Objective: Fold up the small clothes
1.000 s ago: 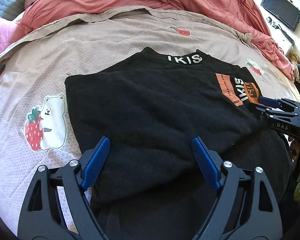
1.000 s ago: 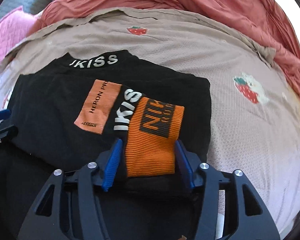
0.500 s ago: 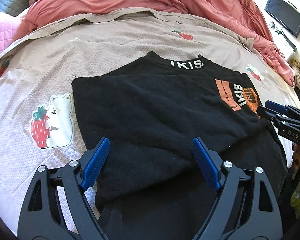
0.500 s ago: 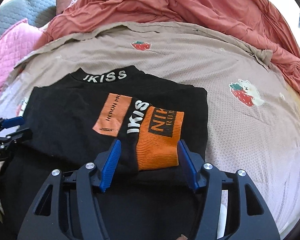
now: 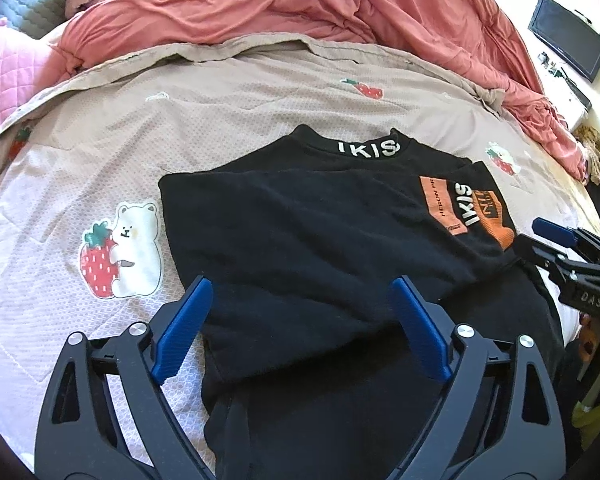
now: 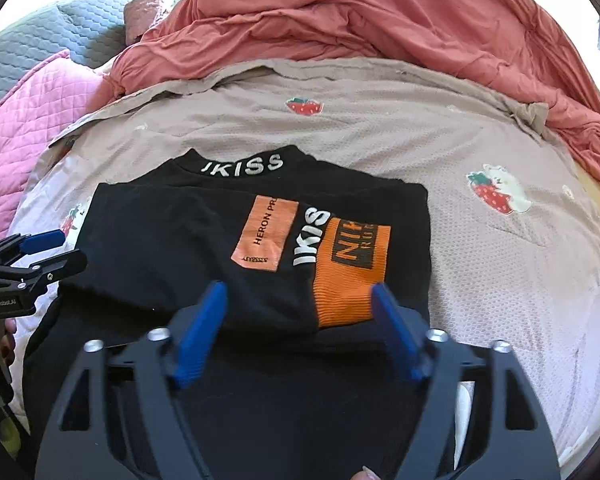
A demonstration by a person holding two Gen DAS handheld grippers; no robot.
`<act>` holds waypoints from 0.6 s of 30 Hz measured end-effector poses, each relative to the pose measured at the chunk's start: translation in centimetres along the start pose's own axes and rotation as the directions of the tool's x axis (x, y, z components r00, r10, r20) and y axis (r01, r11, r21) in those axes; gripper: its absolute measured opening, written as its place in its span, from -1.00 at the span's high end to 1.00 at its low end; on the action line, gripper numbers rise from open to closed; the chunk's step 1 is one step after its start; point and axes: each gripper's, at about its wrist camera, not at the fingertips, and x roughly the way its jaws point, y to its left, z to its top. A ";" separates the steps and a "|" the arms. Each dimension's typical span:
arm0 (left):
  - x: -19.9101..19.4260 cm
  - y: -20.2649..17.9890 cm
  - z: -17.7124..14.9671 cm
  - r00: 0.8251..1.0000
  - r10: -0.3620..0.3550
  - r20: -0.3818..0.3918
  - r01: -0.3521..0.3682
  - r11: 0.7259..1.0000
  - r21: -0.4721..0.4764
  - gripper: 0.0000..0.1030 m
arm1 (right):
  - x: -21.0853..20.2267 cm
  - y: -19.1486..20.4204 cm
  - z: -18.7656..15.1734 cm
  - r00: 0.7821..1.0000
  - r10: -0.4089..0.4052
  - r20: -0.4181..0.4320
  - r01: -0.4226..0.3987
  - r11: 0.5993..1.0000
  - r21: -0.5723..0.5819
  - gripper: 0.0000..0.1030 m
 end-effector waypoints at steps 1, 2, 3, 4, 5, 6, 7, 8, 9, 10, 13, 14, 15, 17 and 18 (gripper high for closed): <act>-0.1 0.0 0.0 1.000 0.000 0.001 0.000 1.000 -0.001 -0.70 | -0.1 0.1 0.0 1.000 0.001 0.004 0.000 1.000 -0.003 -0.48; -0.2 0.0 0.0 1.000 -0.001 0.001 0.001 1.000 -0.002 -0.75 | -0.2 0.2 0.0 1.000 -0.001 0.006 0.001 1.000 -0.006 -0.48; -0.2 0.0 0.0 1.000 -0.001 0.000 0.001 1.000 -0.003 -0.78 | -0.4 0.4 0.0 1.000 -0.005 0.009 0.005 1.000 -0.010 -0.55; -0.3 0.0 0.0 1.000 0.002 -0.001 -0.002 1.000 -0.005 -0.79 | -0.5 0.4 0.0 1.000 -0.006 0.012 0.006 1.000 -0.011 -0.61; -0.3 -0.1 0.0 1.000 0.005 0.001 -0.005 1.000 -0.006 -0.81 | -0.6 0.5 0.0 1.000 -0.006 0.016 0.006 1.000 -0.012 -0.63; -0.4 -0.1 -0.1 1.000 0.009 0.001 -0.009 1.000 -0.004 -0.82 | -0.8 0.5 0.0 1.000 -0.008 0.022 0.008 1.000 -0.013 -0.68; -0.4 -0.1 -0.1 1.000 0.015 0.001 -0.015 1.000 -0.003 -0.82 | -0.9 0.6 0.0 1.000 -0.011 0.026 0.012 1.000 -0.012 -0.71; -0.5 -0.2 -0.1 1.000 0.022 0.001 -0.022 1.000 -0.002 -0.82 | -1.0 0.6 0.0 1.000 -0.012 0.029 0.012 1.000 -0.010 -0.76; -0.5 -0.1 -0.2 1.000 0.025 0.002 -0.025 1.000 -0.001 -0.82 | -1.2 0.6 0.0 0.999 -0.013 0.032 0.013 1.000 -0.007 -0.78; -0.6 -0.1 -0.2 1.000 0.031 0.002 -0.031 1.000 0.001 -0.82 | -1.3 0.5 -0.1 0.999 -0.014 0.033 0.014 1.000 -0.006 -0.79; -0.8 -0.1 -0.2 0.999 0.040 0.006 -0.040 0.999 -0.001 -0.82 | -1.6 0.5 -0.3 0.999 -0.020 0.036 0.020 1.000 0.000 -0.82; -0.9 -0.1 -0.2 0.999 0.042 0.007 -0.042 0.999 -0.002 -0.82 | -1.7 0.4 -0.4 0.999 -0.022 0.036 0.022 1.000 0.003 -0.83; -1.0 -0.1 -0.3 0.999 0.045 0.008 -0.045 0.999 -0.002 -0.82 | -1.8 0.4 -0.5 0.999 -0.023 0.036 0.023 1.000 0.005 -0.83; -1.2 -0.2 -0.4 0.999 0.051 0.012 -0.051 0.999 0.000 -0.82 | -2.1 0.2 -0.7 0.999 -0.025 0.036 0.025 1.000 0.008 -0.83; -1.4 -0.3 -0.4 0.998 0.054 0.016 -0.055 0.999 0.004 -0.82 | -2.2 0.2 -0.8 0.999 -0.027 0.038 0.027 1.000 0.009 -0.83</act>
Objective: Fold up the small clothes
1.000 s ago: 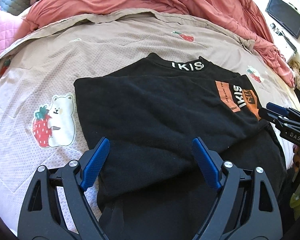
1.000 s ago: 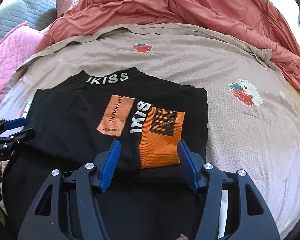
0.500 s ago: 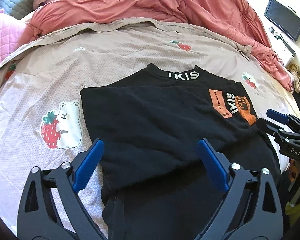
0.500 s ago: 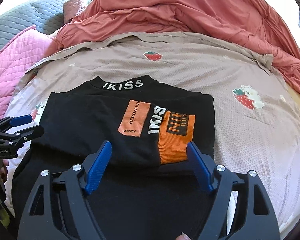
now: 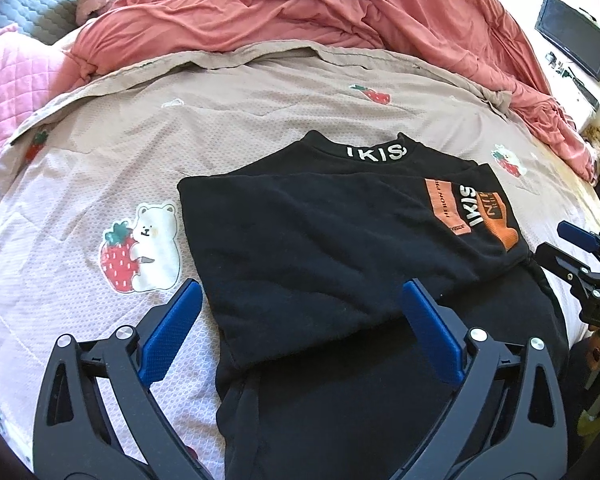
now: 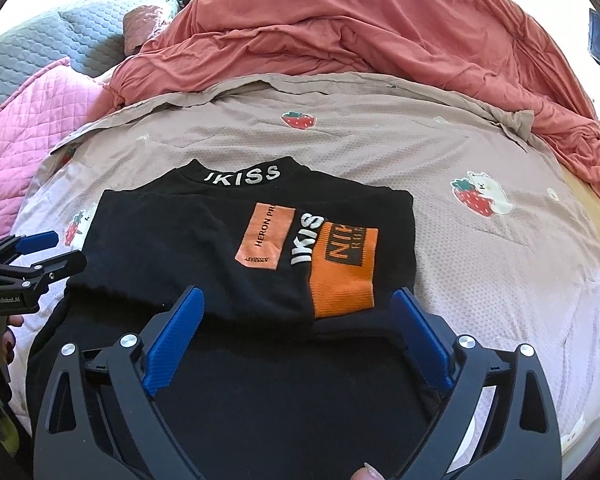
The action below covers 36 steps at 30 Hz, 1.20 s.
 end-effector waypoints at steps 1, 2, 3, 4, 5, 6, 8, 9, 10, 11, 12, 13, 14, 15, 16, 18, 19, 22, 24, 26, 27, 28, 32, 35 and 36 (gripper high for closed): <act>-0.1 -0.1 0.0 1.000 0.003 0.004 -0.003 1.000 0.002 -0.82 | -0.2 -0.1 -0.1 1.000 -0.001 0.001 0.001 1.000 0.002 -0.83; -0.3 -0.1 -0.1 1.000 0.008 0.009 -0.008 1.000 0.003 -0.82 | -0.3 -0.2 -0.2 1.000 -0.001 0.001 0.001 1.000 0.004 -0.83; -0.5 -0.2 -0.1 1.000 0.012 0.014 -0.012 1.000 0.004 -0.82 | -0.4 -0.3 -0.2 1.000 -0.001 0.000 0.001 1.000 0.008 -0.83; -0.7 -0.2 -0.1 1.000 0.015 0.017 -0.015 1.000 0.006 -0.82 | -0.6 -0.4 -0.3 1.000 -0.001 0.001 0.001 1.000 0.012 -0.83; -0.9 -0.3 -0.2 1.000 0.016 0.021 -0.017 1.000 0.008 -0.82 | -0.8 -0.4 -0.4 1.000 -0.001 0.004 0.001 1.000 0.014 -0.83; -1.0 -0.4 -0.2 1.000 0.019 0.025 -0.019 1.000 0.011 -0.82 | -1.0 -0.5 -0.4 1.000 -0.001 0.005 0.001 1.000 0.015 -0.83; -1.6 -0.7 -0.5 0.999 0.035 0.040 -0.036 0.999 0.026 -0.82 | -1.4 -0.6 -0.6 1.000 -0.001 0.008 0.001 1.000 0.018 -0.83; -2.0 -1.0 -0.7 0.998 0.045 0.050 -0.047 0.998 0.034 -0.82 | -1.7 -0.7 -0.7 1.000 0.000 0.011 0.000 1.000 0.019 -0.83; -2.2 -1.1 -0.8 0.997 0.049 0.057 -0.051 0.998 0.037 -0.82 | -1.8 -0.7 -0.8 1.000 0.000 0.012 -0.001 1.000 0.020 -0.83; -2.4 -1.3 -0.9 0.997 0.050 0.065 -0.053 0.998 0.037 -0.82 | -2.0 -0.8 -0.9 1.000 0.001 0.012 -0.001 1.000 0.018 -0.83; -2.6 -1.5 -1.1 0.996 0.047 0.069 -0.050 0.998 0.035 -0.82 | -2.3 -0.8 -1.0 1.000 0.000 0.013 -0.001 1.000 0.015 -0.83; -2.8 -1.7 -1.2 0.997 0.043 0.071 -0.046 0.998 0.032 -0.82 | -2.5 -0.9 -1.1 1.000 0.000 0.015 0.000 1.000 0.015 -0.83; -3.0 -1.9 -1.4 0.996 0.040 0.074 -0.042 0.999 0.032 -0.82 | -2.9 -1.0 -1.2 1.000 0.000 0.019 0.000 1.000 0.014 -0.83; -3.0 -2.0 -1.4 0.996 0.040 0.076 -0.042 0.999 0.032 -0.82 | -3.1 -1.1 -1.3 1.000 0.000 0.022 0.000 1.000 0.015 -0.83; -3.2 -2.2 -1.6 0.996 0.045 0.078 -0.048 0.998 0.031 -0.82 | -3.4 -1.2 -1.3 1.000 0.000 0.026 -0.001 1.000 0.018 -0.83; -3.6 -2.4 -1.8 0.996 0.046 0.083 -0.048 0.999 0.022 -0.82 | -4.0 -1.4 -1.4 0.999 0.002 0.037 -0.003 1.000 0.025 -0.83; -3.8 -2.4 -1.9 0.995 0.043 0.086 -0.045 0.999 0.017 -0.82 | -4.2 -1.6 -1.5 0.999 0.002 0.042 -0.003 1.000 0.027 -0.83; -4.5 -2.6 -2.1 0.994 0.055 0.100 -0.055 0.998 0.002 -0.82 | -4.9 -1.8 -1.5 0.998 0.003 0.055 -0.005 0.999 0.034 -0.83; -5.1 -2.8 -2.2 0.991 0.067 0.112 -0.067 0.998 0.000 -0.82 | -5.3 -2.0 -1.5 0.998 0.003 0.062 -0.005 0.999 0.037 -0.83; -5.7 -2.9 -2.5 0.990 0.080 0.120 -0.080 0.997 -0.002 -0.82 | -5.8 -2.2 -1.6 0.998 0.004 0.070 -0.007 0.999 0.042 -0.83; -5.9 -2.9 -2.7 0.989 0.087 0.122 -0.087 0.996 -0.002 -0.82 | -6.0 -2.3 -1.6 0.997 0.004 0.072 -0.007 0.999 0.044 -0.83; -6.1 -3.0 -2.8 0.988 0.093 0.123 -0.093 0.996 -0.002 -0.82 | -6.1 -2.4 -1.7 0.997 0.004 0.074 -0.007 0.999 0.045 -0.85; -6.8 -3.1 -3.5 0.987 0.101 0.124 -0.101 0.995 -0.003 -0.82 | -6.8 -2.8 -1.9 0.996 0.004 0.084 -0.008 0.999 0.048 -0.86; -7.3 -3.0 -4.1 0.988 0.100 0.120 -0.099 0.995 -0.013 -0.82 | -7.2 -3.0 -2.0 0.996 0.006 0.091 -0.011 0.999 0.051 -0.86; -7.5 -3.1 -4.3 0.987 0.107 0.120 -0.106 0.994 -0.015 -0.82 | -7.3 -3.0 -2.0 0.996 0.006 0.093 -0.011 0.999 0.052 -0.86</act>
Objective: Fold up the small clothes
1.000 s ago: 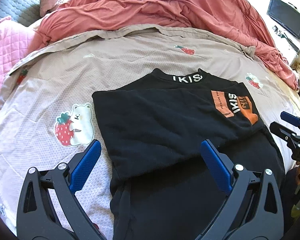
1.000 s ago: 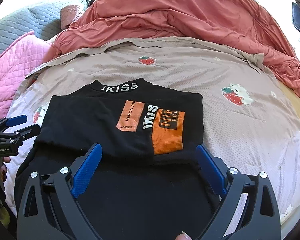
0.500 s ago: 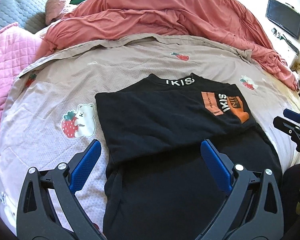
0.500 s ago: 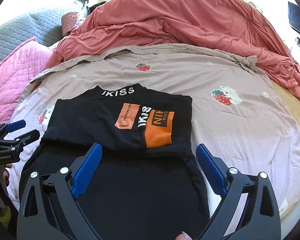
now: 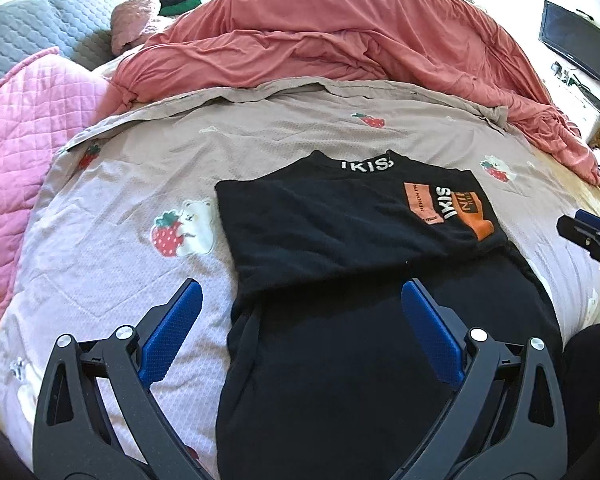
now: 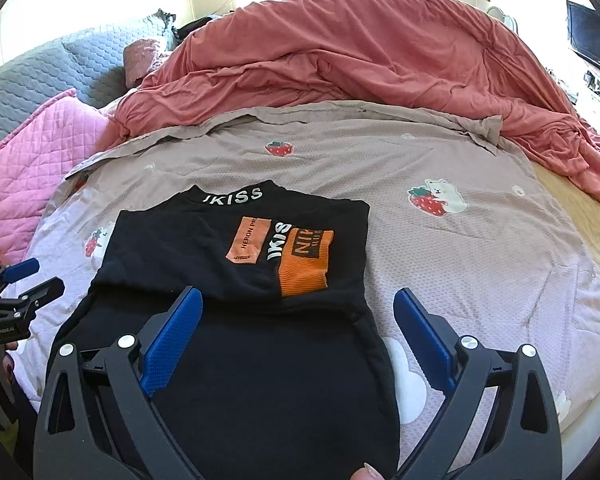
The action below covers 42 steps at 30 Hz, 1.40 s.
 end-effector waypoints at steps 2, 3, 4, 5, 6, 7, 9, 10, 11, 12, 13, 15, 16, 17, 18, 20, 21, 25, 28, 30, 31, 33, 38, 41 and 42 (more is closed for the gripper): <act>-0.5 0.1 -0.4 1.000 0.017 0.004 -0.017 1.000 0.004 -0.82 | -0.2 -0.2 -0.1 1.000 0.002 0.000 -0.002 1.000 0.001 -0.86; -0.7 0.2 -0.6 1.000 0.026 0.005 -0.026 1.000 0.004 -0.82 | -0.3 -0.2 -0.2 1.000 0.003 0.000 -0.003 1.000 0.000 -0.86; -0.8 0.2 -0.7 1.000 0.028 0.003 -0.028 1.000 0.001 -0.82 | -0.4 -0.3 -0.2 1.000 0.003 0.001 -0.003 1.000 -0.002 -0.86; -0.9 0.3 -0.9 1.000 0.028 0.001 -0.028 1.000 -0.003 -0.82 | -0.4 -0.4 -0.3 1.000 0.003 0.001 -0.003 1.000 -0.003 -0.86; -1.1 0.5 -1.1 1.000 0.029 -0.003 -0.029 1.000 -0.009 -0.82 | -0.5 -0.5 -0.4 1.000 0.004 0.000 -0.004 1.000 -0.005 -0.86; -1.2 0.6 -1.3 1.000 0.029 -0.005 -0.029 0.999 -0.013 -0.82 | -0.6 -0.5 -0.4 1.000 0.004 0.000 -0.004 1.000 -0.006 -0.86; -1.4 0.7 -1.5 0.999 0.033 -0.010 -0.033 0.999 -0.019 -0.82 | -0.8 -0.6 -0.6 1.000 0.004 0.000 -0.004 1.000 -0.007 -0.86; -1.5 0.9 -1.7 0.999 0.037 -0.012 -0.037 0.999 -0.023 -0.82 | -0.9 -0.8 -0.7 1.000 0.005 -0.001 -0.005 1.000 -0.007 -0.86; -1.6 1.0 -1.9 0.999 0.039 -0.015 -0.039 0.999 -0.027 -0.82 | -1.1 -0.9 -0.8 1.000 0.005 -0.001 -0.005 1.000 -0.007 -0.86; -1.7 1.2 -2.1 0.999 0.042 -0.018 -0.043 0.999 -0.032 -0.82 | -1.1 -1.0 -0.9 1.000 0.004 -0.002 -0.004 1.000 -0.006 -0.86; -1.8 1.2 -2.2 0.999 0.045 -0.020 -0.046 0.998 -0.036 -0.82 | -1.2 -1.1 -1.0 1.000 0.004 -0.004 -0.004 1.000 -0.005 -0.86; -1.9 1.5 -2.6 0.998 0.052 -0.028 -0.053 0.998 -0.043 -0.82 | -1.5 -1.5 -1.3 1.000 0.002 -0.007 -0.002 1.000 -0.002 -0.86; -1.9 1.7 -2.7 0.998 0.053 -0.032 -0.055 0.997 -0.047 -0.82 | -1.5 -1.6 -1.4 1.000 0.001 -0.008 -0.001 1.000 0.000 -0.86; -2.0 1.8 -2.8 0.998 0.055 -0.036 -0.057 0.997 -0.050 -0.82 | -1.7 -1.7 -1.5 1.000 -0.001 -0.009 0.001 1.000 0.000 -0.86; -2.1 2.0 -3.0 0.997 0.058 -0.040 -0.060 0.997 -0.054 -0.82 | -1.8 -2.0 -1.6 1.000 -0.002 -0.010 0.002 1.000 -0.001 -0.86; -2.2 2.3 -3.3 0.997 0.062 -0.049 -0.065 0.996 -0.060 -0.82 | -2.0 -2.3 -1.9 1.000 -0.006 -0.013 0.006 1.000 0.000 -0.86; -2.2 2.5 -3.5 0.996 0.065 -0.055 -0.068 0.996 -0.063 -0.82 | -2.1 -2.5 -2.0 1.000 -0.006 -0.016 0.006 1.000 0.001 -0.86; -2.4 3.4 -4.3 0.994 0.068 -0.083 -0.075 0.994 -0.080 -0.82 | -2.4 -3.4 -2.8 0.999 -0.010 -0.034 0.011 1.000 0.009 -0.86; -2.4 4.3 -4.9 0.991 0.075 -0.109 -0.086 0.992 -0.097 -0.82 | -2.7 -4.2 -3.6 0.999 -0.022 -0.049 0.023 1.000 0.016 -0.86; -2.4 4.8 -5.5 0.990 0.057 -0.130 -0.072 0.991 -0.116 -0.82 | -2.8 -4.9 -4.1 0.998 -0.026 -0.065 0.027 0.999 0.024 -0.86; -2.3 5.0 -5.7 0.989 0.044 -0.139 -0.062 0.990 -0.126 -0.82 | -2.7 -5.2 -4.4 0.997 -0.026 -0.076 0.028 0.999 0.029 -0.86; -2.1 5.4 -6.2 0.987 0.017 -0.161 -0.042 0.987 -0.153 -0.82 | -2.6 -5.7 -5.1 0.994 -0.025 -0.106 0.030 0.999 0.042 -0.86; -1.8 5.7 -8.0 0.977 -0.016 -0.213 -0.023 0.984 -0.179 -0.82 | -2.0 -6.4 -7.4 0.979 -0.007 -0.202 0.021 0.997 0.068 -0.86; -1.8 5.8 -8.4 0.974 -0.034 -0.225 -0.010 0.982 -0.189 -0.82 | -1.4 -6.4 -8.4 0.966 0.001 -0.258 0.018 0.997 0.074 -0.85; -1.8 5.8 -8.6 0.973 -0.035 -0.229 -0.009 0.982 -0.188 -0.82 | -1.3 -6.4 -8.5 0.965 0.002 -0.262 0.018 0.997 0.076 -0.85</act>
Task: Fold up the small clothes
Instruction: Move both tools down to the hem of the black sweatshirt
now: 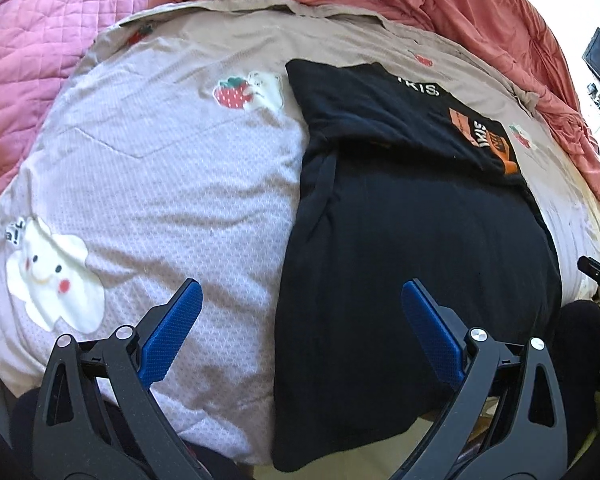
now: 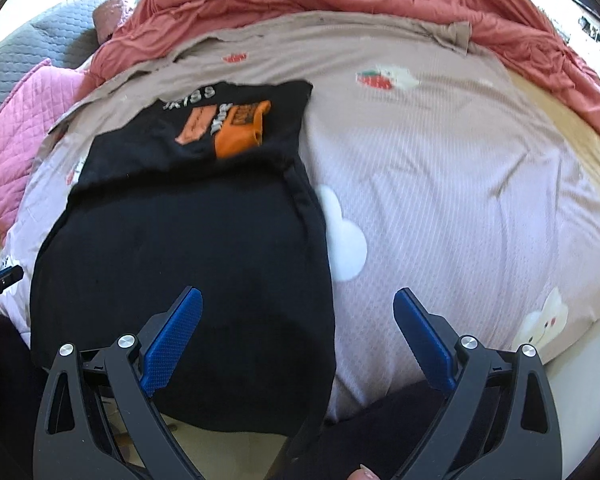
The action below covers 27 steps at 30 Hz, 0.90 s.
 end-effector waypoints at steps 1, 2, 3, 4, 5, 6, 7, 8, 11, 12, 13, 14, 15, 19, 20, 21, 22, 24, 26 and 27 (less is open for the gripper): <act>0.1 0.0 -0.1 1.000 -0.001 -0.006 0.001 1.000 0.003 -0.82 | 0.2 0.1 -0.1 1.000 0.000 -0.007 0.000 1.000 -0.001 -0.85; 0.2 0.0 -0.2 1.000 -0.004 -0.013 0.004 1.000 0.005 -0.82 | 0.4 0.1 -0.1 1.000 -0.003 -0.018 0.003 1.000 -0.002 -0.85; 0.3 -0.1 -0.4 1.000 -0.007 -0.026 0.007 1.000 0.006 -0.82 | 0.6 0.1 -0.1 1.000 -0.006 -0.028 0.006 1.000 -0.005 -0.85; 0.5 -0.1 -0.5 0.999 -0.009 -0.034 0.009 1.000 0.006 -0.82 | 1.0 0.2 -0.2 0.999 -0.011 -0.046 0.011 1.000 -0.011 -0.84; 0.7 -0.1 -0.6 0.999 -0.012 -0.048 0.012 1.000 0.007 -0.82 | 1.4 0.4 -0.3 0.998 -0.014 -0.062 0.013 1.000 -0.017 -0.84; 0.9 -0.1 -0.8 0.998 -0.015 -0.062 0.015 1.000 0.007 -0.82 | 1.8 0.4 -0.4 0.997 -0.017 -0.074 0.015 1.000 -0.022 -0.84; 1.1 0.0 -0.9 0.997 -0.017 -0.071 0.017 1.000 0.005 -0.82 | 2.1 0.5 -0.5 0.996 -0.019 -0.085 0.016 0.999 -0.028 -0.84; 1.3 0.0 -1.1 0.996 -0.022 -0.084 0.022 1.000 0.002 -0.82 | 2.5 0.7 -0.6 0.995 -0.021 -0.099 0.018 0.999 -0.035 -0.84; 1.9 0.3 -1.5 0.991 -0.060 -0.123 0.058 0.998 -0.020 -0.82 | 3.3 1.0 -0.6 0.992 -0.014 -0.129 0.008 0.999 -0.050 -0.83; 2.1 0.4 -1.6 0.990 -0.059 -0.132 0.057 0.998 -0.024 -0.82 | 3.7 1.1 -0.6 0.990 -0.012 -0.141 0.005 0.999 -0.053 -0.83; 2.3 0.4 -1.7 0.989 -0.054 -0.137 0.051 0.998 -0.026 -0.82 | 4.2 1.2 -0.6 0.987 -0.016 -0.157 0.008 0.998 -0.055 -0.83; 2.5 0.5 -1.8 0.988 -0.050 -0.145 0.046 0.999 -0.029 -0.82 | 4.5 1.1 -0.6 0.985 -0.017 -0.169 0.009 0.999 -0.054 -0.83; 2.7 0.5 -1.9 0.987 -0.050 -0.150 0.046 0.998 -0.032 -0.82 | 4.9 1.1 -0.7 0.983 -0.018 -0.182 0.009 0.999 -0.050 -0.83; 3.3 0.6 -2.1 0.985 -0.051 -0.164 0.044 0.998 -0.045 -0.82 | 6.0 0.8 -0.9 0.977 0.006 -0.213 -0.010 1.000 -0.018 -0.71; 3.4 0.7 -2.1 0.985 -0.051 -0.166 0.044 0.998 -0.048 -0.82 | 6.1 0.7 -0.9 0.976 0.019 -0.215 -0.021 1.000 -0.011 -0.64; 3.6 0.6 -2.1 0.985 -0.055 -0.165 0.047 0.998 -0.050 -0.80 | 6.1 0.6 -0.8 0.977 0.026 -0.213 -0.028 1.000 -0.007 -0.55; 3.6 0.6 -2.1 0.985 -0.064 -0.163 0.056 0.997 -0.053 -0.78 | 5.9 0.6 -0.8 0.978 0.034 -0.204 -0.035 0.999 -0.003 -0.28; 3.6 0.5 -2.1 0.984 -0.082 -0.158 0.074 0.996 -0.055 -0.60 | 5.3 0.6 -0.8 0.982 0.062 -0.179 -0.063 0.998 0.002 0.05; 3.5 0.4 -2.1 0.983 -0.094 -0.155 0.087 0.995 -0.052 -0.33 | 4.8 0.5 -0.7 0.984 0.084 -0.155 -0.084 0.996 0.009 0.32; 3.5 0.4 -2.1 0.984 -0.090 -0.153 0.084 0.995 -0.049 -0.21 | 4.6 0.4 -0.7 0.985 0.094 -0.148 -0.093 0.996 0.012 0.45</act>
